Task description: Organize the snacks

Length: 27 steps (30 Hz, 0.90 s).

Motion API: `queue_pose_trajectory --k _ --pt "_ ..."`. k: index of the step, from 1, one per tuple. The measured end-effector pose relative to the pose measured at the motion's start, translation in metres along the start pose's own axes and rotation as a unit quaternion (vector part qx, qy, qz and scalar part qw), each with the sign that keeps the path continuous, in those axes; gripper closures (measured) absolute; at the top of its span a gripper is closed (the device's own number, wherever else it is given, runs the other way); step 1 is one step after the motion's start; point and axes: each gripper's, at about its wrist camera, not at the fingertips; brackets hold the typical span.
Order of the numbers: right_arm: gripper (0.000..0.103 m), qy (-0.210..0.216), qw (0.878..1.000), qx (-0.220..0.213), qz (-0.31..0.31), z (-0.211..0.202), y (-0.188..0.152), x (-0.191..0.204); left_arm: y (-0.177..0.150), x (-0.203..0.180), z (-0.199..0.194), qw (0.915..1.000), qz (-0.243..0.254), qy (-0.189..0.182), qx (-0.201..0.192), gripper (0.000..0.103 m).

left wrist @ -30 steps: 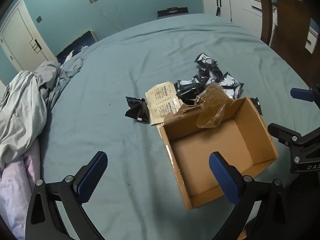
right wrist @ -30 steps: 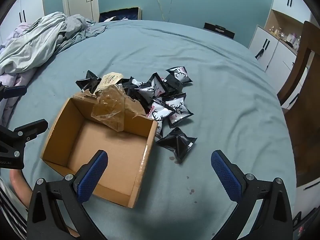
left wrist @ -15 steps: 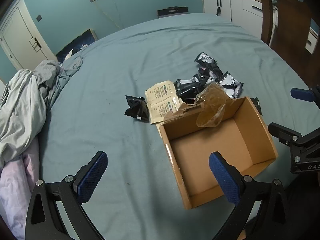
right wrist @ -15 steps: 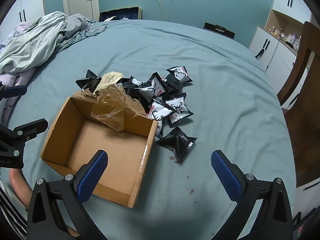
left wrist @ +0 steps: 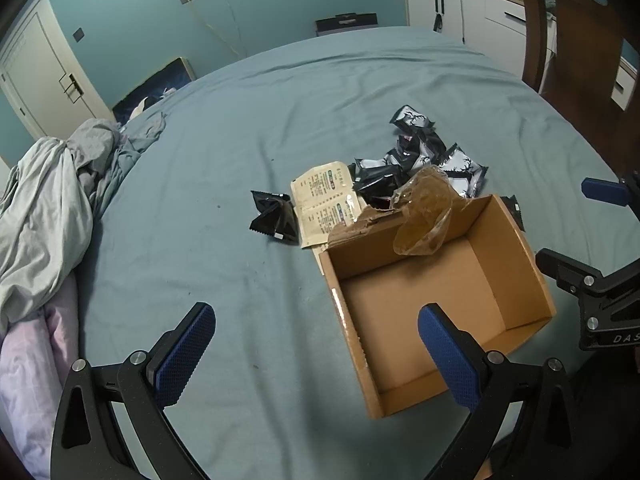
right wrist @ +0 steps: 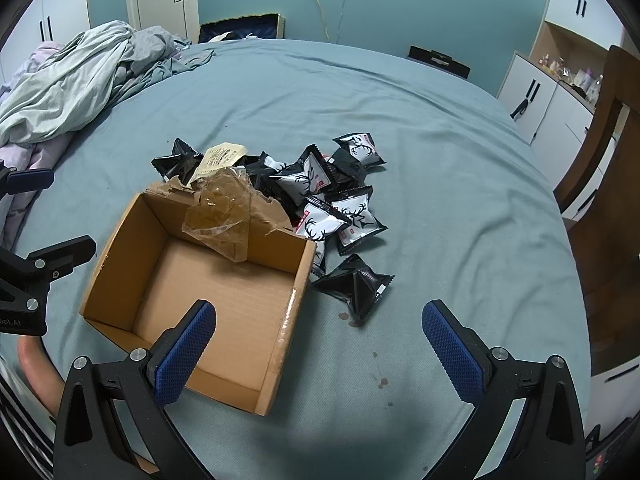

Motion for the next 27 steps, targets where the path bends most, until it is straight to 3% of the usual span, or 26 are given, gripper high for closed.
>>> queue_pose_trajectory --k 27 --pt "0.000 0.002 1.000 -0.003 0.008 -0.0021 0.0010 -0.0036 -0.0015 0.0053 -0.0011 0.9999 -0.012 -0.001 0.001 0.000"
Point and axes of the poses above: each gripper's, at about its wrist camera, not at the fingertips, and z roughly the way its jaws point, x to its left, y to its top, and after that the axes turned 8 degrees about -y, right-handed
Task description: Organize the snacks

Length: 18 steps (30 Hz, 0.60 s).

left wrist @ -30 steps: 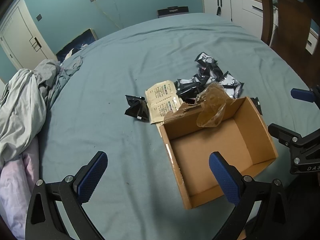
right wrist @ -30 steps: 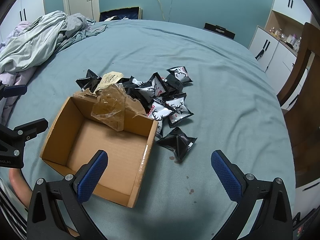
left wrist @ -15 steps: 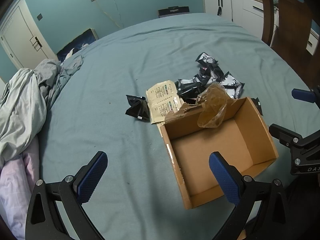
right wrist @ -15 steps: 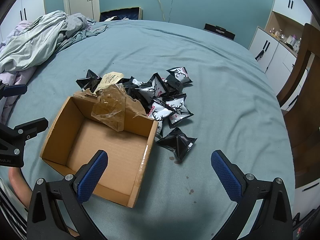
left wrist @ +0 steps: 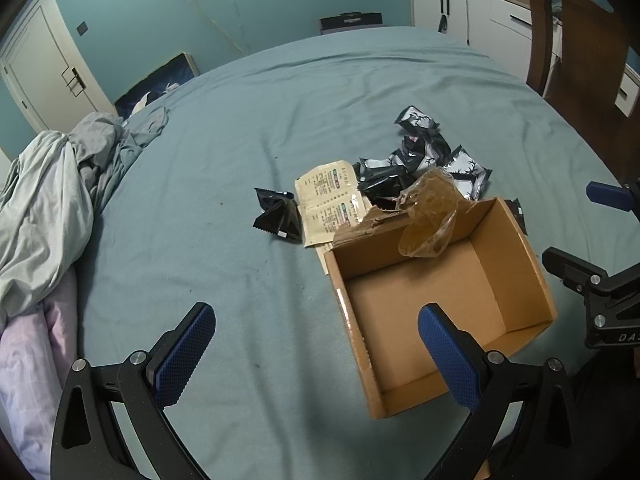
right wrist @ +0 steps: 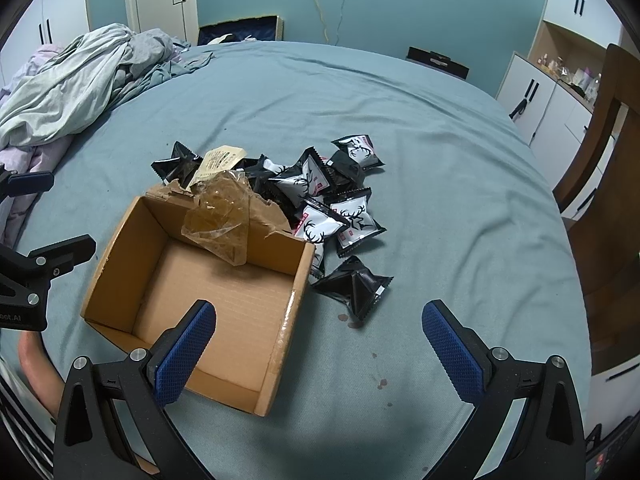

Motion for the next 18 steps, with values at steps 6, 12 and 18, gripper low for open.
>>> queue_pose_trajectory --k 6,12,18 --pt "0.000 -0.001 1.000 0.004 0.019 0.002 0.001 -0.006 0.002 0.001 0.002 1.0000 -0.007 0.000 0.004 0.000" --pt "0.000 0.002 0.999 0.017 0.036 0.009 0.004 -0.011 0.005 0.005 0.001 0.9999 -0.015 -0.001 0.002 0.000" --pt "0.000 0.001 0.998 0.021 0.052 0.014 0.005 -0.017 0.008 0.008 0.005 0.9995 -0.029 -0.004 0.008 0.000"
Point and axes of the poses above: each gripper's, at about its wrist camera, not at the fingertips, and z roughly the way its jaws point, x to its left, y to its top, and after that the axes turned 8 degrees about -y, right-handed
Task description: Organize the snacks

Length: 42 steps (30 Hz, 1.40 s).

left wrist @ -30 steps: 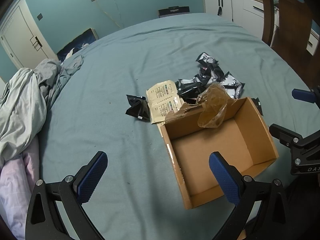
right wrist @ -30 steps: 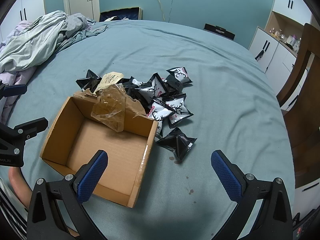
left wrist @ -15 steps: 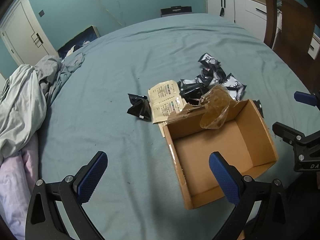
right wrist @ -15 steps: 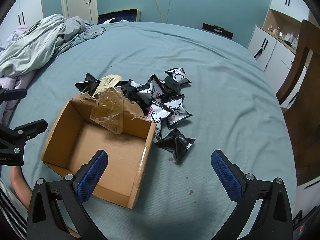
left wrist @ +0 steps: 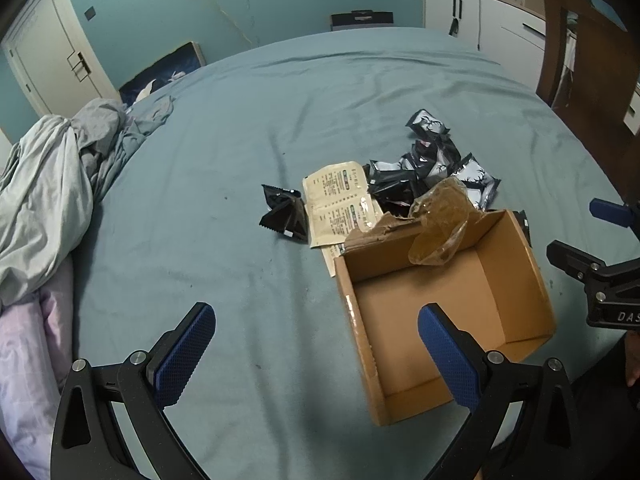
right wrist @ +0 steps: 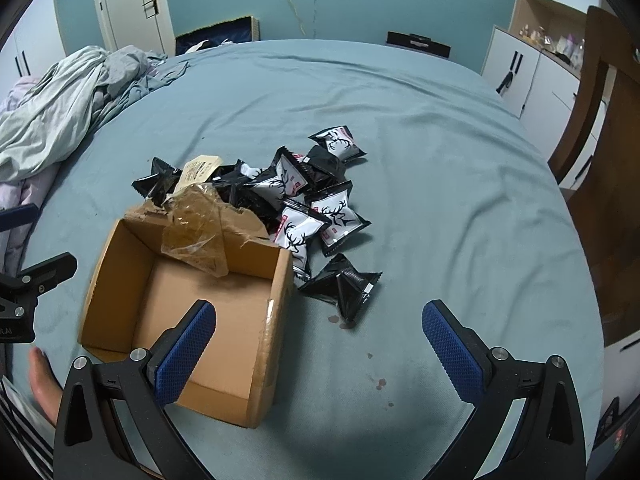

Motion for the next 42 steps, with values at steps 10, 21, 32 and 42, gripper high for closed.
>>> queue_pose_trajectory --k 10,21,32,42 --pt "0.000 0.009 0.999 0.017 0.034 0.017 0.012 -0.012 0.003 0.005 0.005 0.9999 -0.011 0.004 0.003 0.000" --pt "0.000 0.000 0.998 0.022 0.053 0.037 0.030 -0.023 0.006 0.012 0.010 0.9996 -0.027 0.003 0.010 0.000" --pt "0.000 -0.024 0.994 0.044 0.093 0.073 0.054 -0.052 0.010 0.016 0.019 0.9994 -0.029 0.014 0.008 0.000" --pt "0.000 0.022 0.983 0.134 0.125 0.125 0.064 -0.064 0.013 0.028 0.025 0.9983 -0.055 -0.012 0.015 0.000"
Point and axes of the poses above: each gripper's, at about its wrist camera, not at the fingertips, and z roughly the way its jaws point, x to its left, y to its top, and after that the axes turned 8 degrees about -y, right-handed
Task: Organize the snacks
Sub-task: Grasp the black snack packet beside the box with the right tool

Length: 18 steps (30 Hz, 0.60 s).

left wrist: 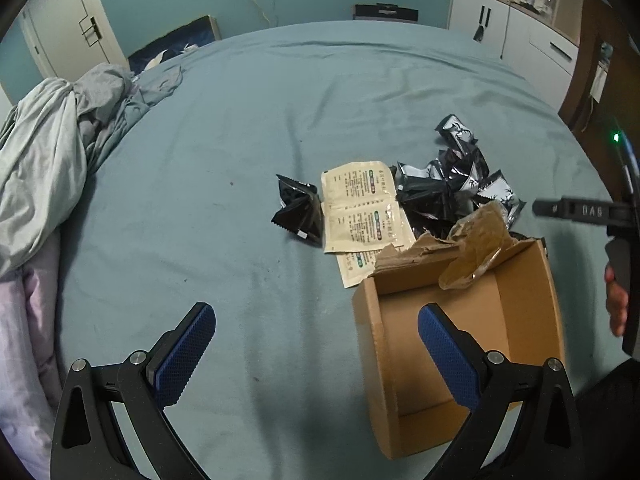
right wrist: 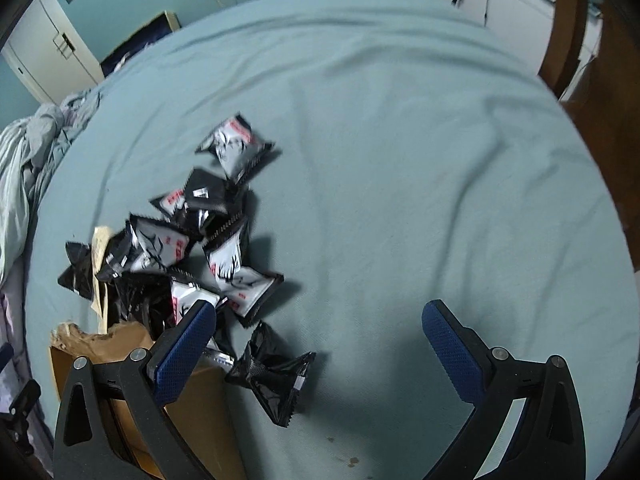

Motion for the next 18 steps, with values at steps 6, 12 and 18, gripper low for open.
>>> queue_pose_trajectory --k 6,12,18 --pt "0.000 0.023 0.997 0.071 -0.001 0.022 -0.014 0.000 0.001 0.005 0.003 0.9999 -0.008 -0.005 0.004 0.000" --pt "0.033 0.052 0.992 0.109 0.022 0.043 -0.006 -0.006 0.001 0.008 0.003 0.9999 -0.014 -0.003 0.004 0.000" --pt "0.066 0.073 0.993 0.087 0.038 0.032 -0.003 -0.017 0.001 0.013 0.004 0.9997 -0.020 0.009 0.000 0.000"
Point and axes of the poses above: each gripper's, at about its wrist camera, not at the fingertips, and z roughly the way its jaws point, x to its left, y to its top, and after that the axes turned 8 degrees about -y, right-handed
